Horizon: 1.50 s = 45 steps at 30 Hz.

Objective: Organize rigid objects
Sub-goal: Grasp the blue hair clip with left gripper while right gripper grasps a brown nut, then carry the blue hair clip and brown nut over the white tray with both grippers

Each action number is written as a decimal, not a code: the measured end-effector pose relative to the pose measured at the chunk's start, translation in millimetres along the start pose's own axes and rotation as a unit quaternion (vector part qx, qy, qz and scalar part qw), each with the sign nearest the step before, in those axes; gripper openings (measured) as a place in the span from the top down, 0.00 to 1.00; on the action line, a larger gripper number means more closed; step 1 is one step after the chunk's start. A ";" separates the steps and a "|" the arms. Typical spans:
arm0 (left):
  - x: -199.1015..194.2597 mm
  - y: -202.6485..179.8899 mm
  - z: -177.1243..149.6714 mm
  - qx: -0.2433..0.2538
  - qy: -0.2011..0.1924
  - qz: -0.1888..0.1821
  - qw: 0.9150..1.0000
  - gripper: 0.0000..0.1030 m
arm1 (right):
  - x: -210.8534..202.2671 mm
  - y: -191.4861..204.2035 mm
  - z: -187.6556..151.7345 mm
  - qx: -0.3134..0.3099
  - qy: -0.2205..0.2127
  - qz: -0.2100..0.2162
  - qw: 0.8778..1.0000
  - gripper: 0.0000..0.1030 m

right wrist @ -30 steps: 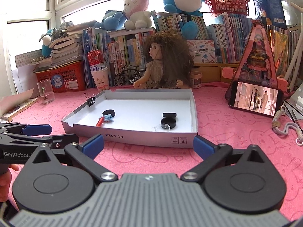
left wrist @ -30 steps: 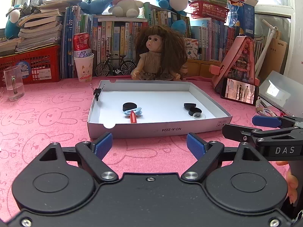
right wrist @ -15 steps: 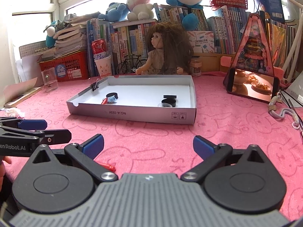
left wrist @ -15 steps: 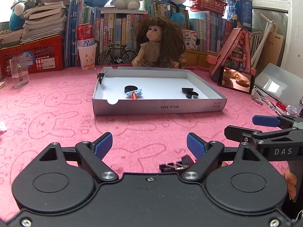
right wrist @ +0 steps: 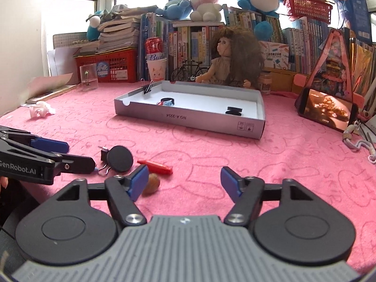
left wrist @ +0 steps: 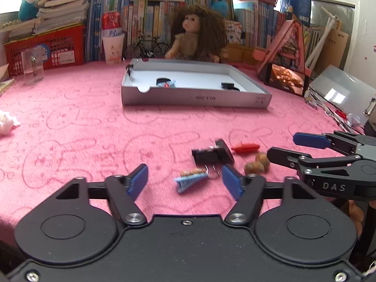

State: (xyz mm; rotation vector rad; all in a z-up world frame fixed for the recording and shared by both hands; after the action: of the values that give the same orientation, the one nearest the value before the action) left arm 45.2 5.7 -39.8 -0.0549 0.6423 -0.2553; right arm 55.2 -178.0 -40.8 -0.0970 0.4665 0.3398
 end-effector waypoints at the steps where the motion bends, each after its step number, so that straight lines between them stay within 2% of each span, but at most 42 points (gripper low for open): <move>1: 0.2 -1.7 -1.5 -0.002 0.004 -0.004 1.000 0.46 | -0.1 2.2 -1.5 -0.001 0.001 0.005 1.000 0.28; 4: 0.3 -4.8 -5.1 -0.006 0.010 -0.011 1.000 0.54 | 0.9 8.8 -4.8 -0.013 0.005 0.011 1.000 0.31; 9: 3.7 -6.3 -3.7 -0.006 0.003 0.003 1.000 0.61 | 4.3 14.1 -7.5 -0.021 0.009 0.013 1.000 0.34; 11: 5.6 -6.0 -4.0 -0.004 0.003 0.009 1.000 0.71 | 5.5 14.9 -8.6 -0.021 0.010 0.013 1.000 0.35; 15: 7.6 -7.6 -3.8 0.011 -0.003 0.017 1.000 0.71 | 7.5 15.2 -9.9 -0.020 0.013 0.017 1.000 0.39; 18: 8.3 -6.9 -2.6 0.009 -0.005 0.016 1.000 0.72 | 9.0 16.0 -10.3 -0.020 0.015 0.021 0.999 0.46; 19: 8.6 -6.5 -2.0 0.008 -0.006 0.016 1.000 0.82 | 9.1 16.4 -10.2 -0.020 0.014 0.023 0.999 0.50; 20: 9.3 -6.0 -1.7 0.007 -0.004 0.016 1.000 0.87 | 9.4 16.5 -9.9 -0.019 0.013 0.026 0.999 0.52; 22: 10.5 -4.4 -0.9 0.003 -0.003 0.014 1.000 0.87 | 9.5 18.0 -9.8 -0.017 0.014 0.033 0.999 0.64; 24: 11.4 -3.6 -0.2 0.003 -0.004 0.015 1.000 0.87 | 10.1 18.9 -9.8 -0.018 0.015 0.039 0.999 0.71; 27: 11.3 -4.6 -0.2 0.007 -0.008 0.016 1.000 0.87 | 9.8 19.8 -9.5 -0.020 0.015 0.042 0.999 0.77; 36: 11.3 2.9 4.9 -0.001 -0.018 0.030 0.999 0.87 | 9.3 14.7 -6.0 -0.012 0.006 0.034 0.999 0.78; 45: 14.9 12.6 15.2 -0.012 -0.027 0.043 0.999 0.89 | 13.5 2.9 1.4 -0.003 0.003 0.005 1.000 0.78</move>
State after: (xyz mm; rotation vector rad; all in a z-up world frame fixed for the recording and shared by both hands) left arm 68.6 13.7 -38.1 -0.0570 0.5935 -0.1619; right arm 66.2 -171.0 -45.8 -0.1011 0.4726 0.3504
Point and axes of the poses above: each gripper's, at about its wrist camera, not at the fingertips, and x roughly the way its jaws point, y to its left, z to its top, the point moved 8 cm from there along x, roughly the way its jaws point, and after that the axes turned 1 degree about -x, right-handed, at the moved point
